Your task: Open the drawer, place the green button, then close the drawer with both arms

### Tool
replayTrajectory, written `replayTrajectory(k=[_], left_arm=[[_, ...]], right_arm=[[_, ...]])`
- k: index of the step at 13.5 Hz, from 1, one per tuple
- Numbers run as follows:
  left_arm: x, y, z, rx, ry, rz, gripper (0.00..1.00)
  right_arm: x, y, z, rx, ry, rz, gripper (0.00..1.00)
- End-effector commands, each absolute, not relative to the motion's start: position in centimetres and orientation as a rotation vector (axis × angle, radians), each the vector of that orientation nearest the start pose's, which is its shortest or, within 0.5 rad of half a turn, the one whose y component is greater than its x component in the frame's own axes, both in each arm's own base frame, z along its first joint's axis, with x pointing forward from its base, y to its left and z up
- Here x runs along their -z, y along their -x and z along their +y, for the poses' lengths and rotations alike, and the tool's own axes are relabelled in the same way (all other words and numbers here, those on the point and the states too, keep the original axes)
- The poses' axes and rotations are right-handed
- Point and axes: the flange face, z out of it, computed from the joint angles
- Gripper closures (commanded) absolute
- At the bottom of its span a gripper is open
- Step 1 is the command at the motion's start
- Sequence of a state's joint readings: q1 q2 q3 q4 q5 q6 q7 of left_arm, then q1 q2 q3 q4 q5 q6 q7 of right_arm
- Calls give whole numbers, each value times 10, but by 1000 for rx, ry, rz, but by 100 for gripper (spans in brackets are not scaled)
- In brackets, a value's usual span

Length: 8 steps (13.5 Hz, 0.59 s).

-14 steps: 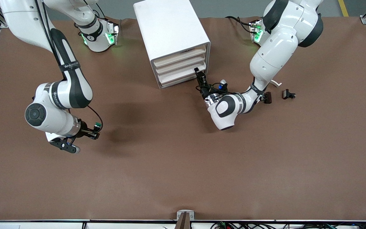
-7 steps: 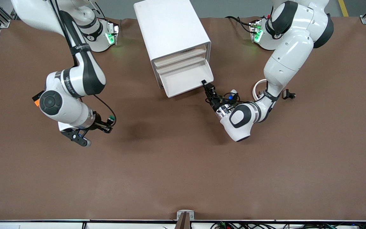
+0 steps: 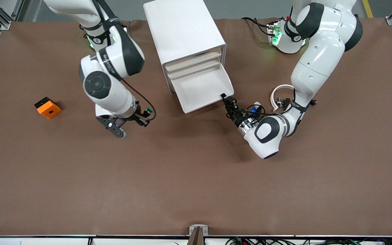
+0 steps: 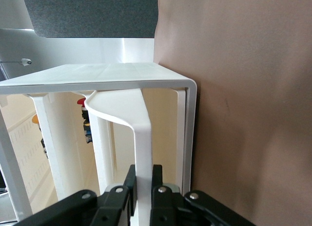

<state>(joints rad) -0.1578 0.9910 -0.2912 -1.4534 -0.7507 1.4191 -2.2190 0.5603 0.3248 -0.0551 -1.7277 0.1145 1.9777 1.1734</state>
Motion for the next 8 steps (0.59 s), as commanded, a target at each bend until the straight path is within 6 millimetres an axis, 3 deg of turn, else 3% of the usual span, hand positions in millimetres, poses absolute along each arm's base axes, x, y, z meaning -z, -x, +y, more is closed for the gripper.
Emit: replayTrajectory(k=[1, 2, 3, 5, 8], left_arm=[[-130, -540, -299, -1449, 1044, -1758, 56], [-130, -539, -301, -1454, 1043, -1757, 25], [-131, -539, -301, -1456, 1043, -1755, 0], [-135, -540, -302, -1466, 1048, -1755, 0], [-141, -542, -304, -1476, 1057, -1754, 0]], right_arm=[[-394, -528, 356, -142, 2928, 1208, 100], [-395, -515, 375, -128, 2917, 1251, 100], [-395, -503, 393, -107, 2898, 1315, 100], [-397, -477, 428, -77, 2864, 1403, 100], [-401, -450, 460, -60, 2816, 1491, 100]])
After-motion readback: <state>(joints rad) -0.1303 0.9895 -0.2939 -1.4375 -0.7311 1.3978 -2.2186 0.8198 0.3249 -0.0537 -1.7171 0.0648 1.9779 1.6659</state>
